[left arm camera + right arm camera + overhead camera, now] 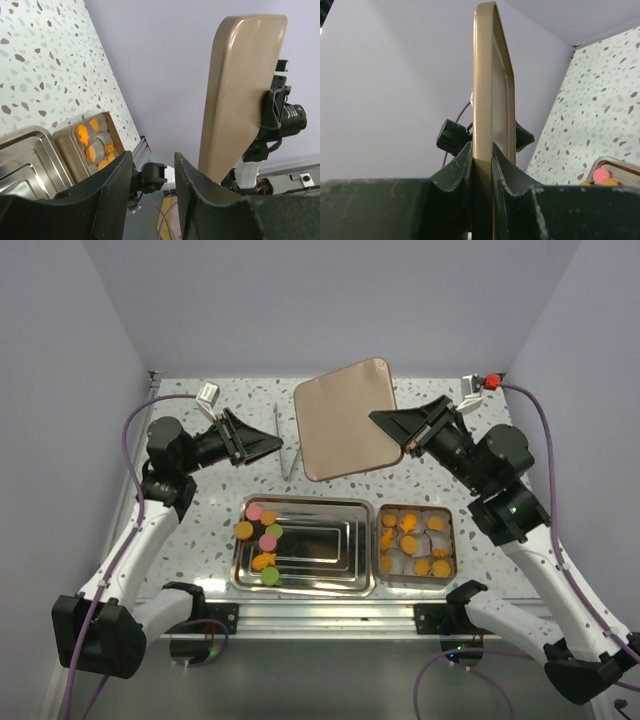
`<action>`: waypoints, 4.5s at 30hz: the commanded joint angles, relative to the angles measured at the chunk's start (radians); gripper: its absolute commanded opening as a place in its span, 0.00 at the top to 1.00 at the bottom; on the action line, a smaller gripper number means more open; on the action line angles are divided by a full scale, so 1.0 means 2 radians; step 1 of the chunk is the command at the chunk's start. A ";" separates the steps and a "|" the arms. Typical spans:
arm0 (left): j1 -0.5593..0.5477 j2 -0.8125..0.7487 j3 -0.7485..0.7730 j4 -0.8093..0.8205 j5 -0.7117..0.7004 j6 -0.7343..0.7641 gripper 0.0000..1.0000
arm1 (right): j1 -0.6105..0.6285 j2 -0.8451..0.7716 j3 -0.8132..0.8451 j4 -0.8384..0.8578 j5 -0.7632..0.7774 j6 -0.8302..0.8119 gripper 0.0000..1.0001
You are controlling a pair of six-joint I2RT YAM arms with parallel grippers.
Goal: Pack the cookies
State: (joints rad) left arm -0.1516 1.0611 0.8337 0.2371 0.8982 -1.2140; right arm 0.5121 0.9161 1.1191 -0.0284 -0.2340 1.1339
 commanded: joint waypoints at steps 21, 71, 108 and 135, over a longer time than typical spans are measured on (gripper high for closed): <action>-0.261 0.187 0.152 -0.321 -0.252 0.258 0.59 | -0.002 -0.035 0.145 -0.201 0.200 -0.165 1.00; -0.375 0.472 0.365 -0.527 -0.507 0.278 1.00 | -0.002 -0.090 0.165 -0.277 0.267 -0.197 1.00; -0.247 0.363 0.352 -0.582 -0.531 0.276 0.55 | -0.001 -0.144 -0.209 -0.017 0.145 0.066 1.00; -0.155 0.194 0.017 -0.270 -0.239 0.268 0.61 | -0.002 -0.059 -0.475 0.279 0.146 0.225 1.00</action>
State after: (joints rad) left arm -0.4713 1.4696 0.8795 -0.3996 0.3660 -0.6716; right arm 0.5056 0.7799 0.1757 0.4168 0.0349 1.5623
